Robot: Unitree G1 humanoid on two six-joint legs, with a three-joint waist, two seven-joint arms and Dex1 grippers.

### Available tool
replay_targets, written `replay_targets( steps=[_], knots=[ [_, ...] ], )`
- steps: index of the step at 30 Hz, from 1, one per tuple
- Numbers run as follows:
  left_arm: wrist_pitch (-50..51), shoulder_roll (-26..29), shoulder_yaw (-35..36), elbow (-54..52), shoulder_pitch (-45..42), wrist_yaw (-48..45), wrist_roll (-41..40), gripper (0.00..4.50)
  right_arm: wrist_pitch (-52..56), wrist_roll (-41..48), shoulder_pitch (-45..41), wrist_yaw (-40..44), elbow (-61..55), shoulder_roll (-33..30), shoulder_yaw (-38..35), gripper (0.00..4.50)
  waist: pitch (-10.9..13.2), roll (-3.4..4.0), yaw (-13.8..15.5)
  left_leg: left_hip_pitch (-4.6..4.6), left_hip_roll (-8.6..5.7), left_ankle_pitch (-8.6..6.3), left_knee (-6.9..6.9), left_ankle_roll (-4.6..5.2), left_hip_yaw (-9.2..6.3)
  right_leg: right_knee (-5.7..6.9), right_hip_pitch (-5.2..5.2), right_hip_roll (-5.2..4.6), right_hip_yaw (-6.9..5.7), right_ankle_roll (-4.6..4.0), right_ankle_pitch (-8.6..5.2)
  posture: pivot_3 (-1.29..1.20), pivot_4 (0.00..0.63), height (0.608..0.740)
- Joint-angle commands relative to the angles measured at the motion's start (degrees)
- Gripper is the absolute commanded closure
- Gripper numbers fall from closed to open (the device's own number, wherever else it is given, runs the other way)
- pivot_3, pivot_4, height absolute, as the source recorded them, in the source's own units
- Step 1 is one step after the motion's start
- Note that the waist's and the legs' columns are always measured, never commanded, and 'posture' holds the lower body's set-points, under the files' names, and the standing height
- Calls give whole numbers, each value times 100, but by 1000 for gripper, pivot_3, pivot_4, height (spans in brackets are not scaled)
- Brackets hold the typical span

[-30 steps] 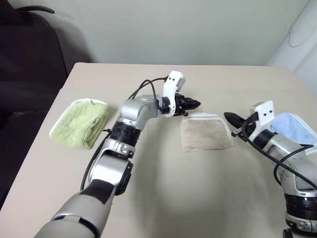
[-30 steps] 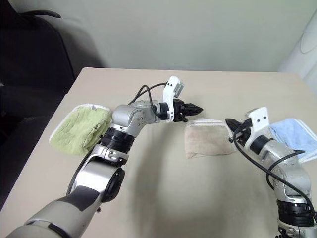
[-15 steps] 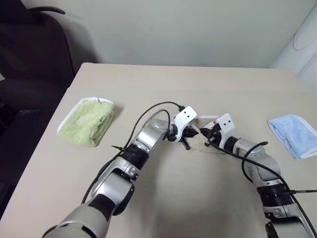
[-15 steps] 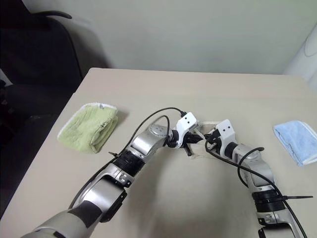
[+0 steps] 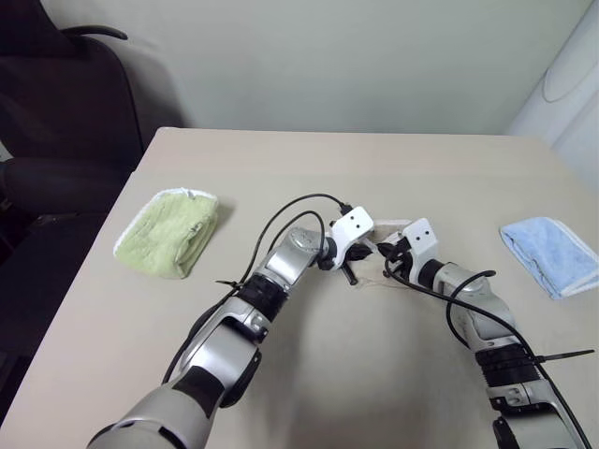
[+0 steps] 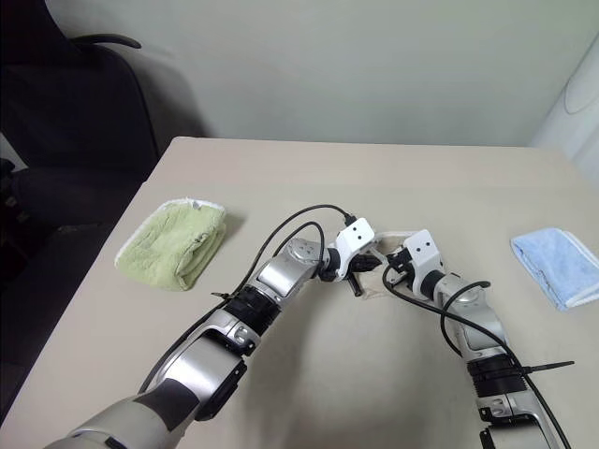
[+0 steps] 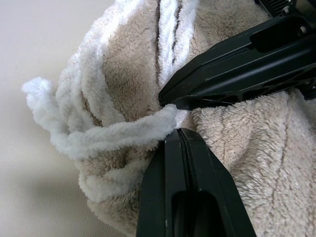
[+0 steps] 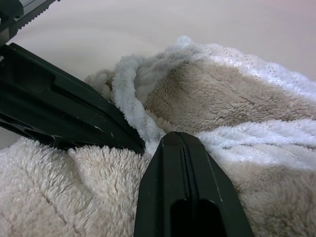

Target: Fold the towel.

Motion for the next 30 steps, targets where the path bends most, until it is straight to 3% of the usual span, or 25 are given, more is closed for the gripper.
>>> replay_targets(
  steps=[1,3,5,7,11,16,18,21,25,30],
  knots=[
    [91,47,439,-186,181,42,-150,4470,57,-7,136,36,-113,-76,-139,4500,0,0,-1,0,-1,0,0,0,1,0,0,0,1,0,0,0,150,735],
    [545,646,2296,-1493,584,443,-1268,4500,683,991,150,273,-1144,-257,-907,4116,9,8,-28,-15,-1,1,-3,-1,3,0,0,0,1,1,0,0,150,735],
    [886,874,3172,-2247,840,704,-1857,4500,994,1419,147,374,-1545,-371,-1265,3524,13,9,-127,-79,-6,34,-24,-47,40,19,-79,21,-3,48,33,0,150,735],
    [1060,845,3295,-2533,940,837,-2053,4500,1067,1447,143,359,-1558,-430,-1281,2980,11,5,-116,-120,1,97,-21,-122,54,33,-134,35,-9,57,37,0,150,735],
    [1278,781,3404,-2896,1021,991,-2268,4500,1093,1420,132,330,-1600,-484,-1294,1604,7,12,75,-121,-7,81,-34,-94,19,16,-149,6,-1,63,19,0,150,735],
    [1325,843,3374,-3076,1087,1018,-2327,4500,1498,1820,34,258,-1540,-519,-1610,1458,8,11,96,-168,-20,57,-7,-57,34,0,-147,-20,-13,80,27,0,150,735],
    [1332,907,3346,-3082,1105,1000,-2327,4500,1703,1886,37,309,-1506,-629,-1643,1100,8,11,77,-183,-22,63,-6,-67,44,0,-164,-20,-17,88,31,0,150,735],
    [1380,994,3318,-3160,1164,987,-2383,4500,1894,2088,4,320,-1331,-718,-1916,35,8,11,68,-180,-21,63,-9,-66,44,-2,-162,-20,-11,88,31,0,150,735],
    [1476,1133,3298,-3396,1360,943,-2466,4500,2234,2434,-19,455,-1013,-950,-2280,35,9,11,62,-179,-20,63,-9,-63,43,-2,-162,-20,-7,88,32,0,150,735],
    [1606,1304,3269,-3735,1583,916,-2575,4500,2460,2490,106,752,-797,-1212,-2142,35,8,11,53,-179,-19,63,-11,-63,43,-2,-162,-20,-7,87,32,0,150,735]
  ],
)
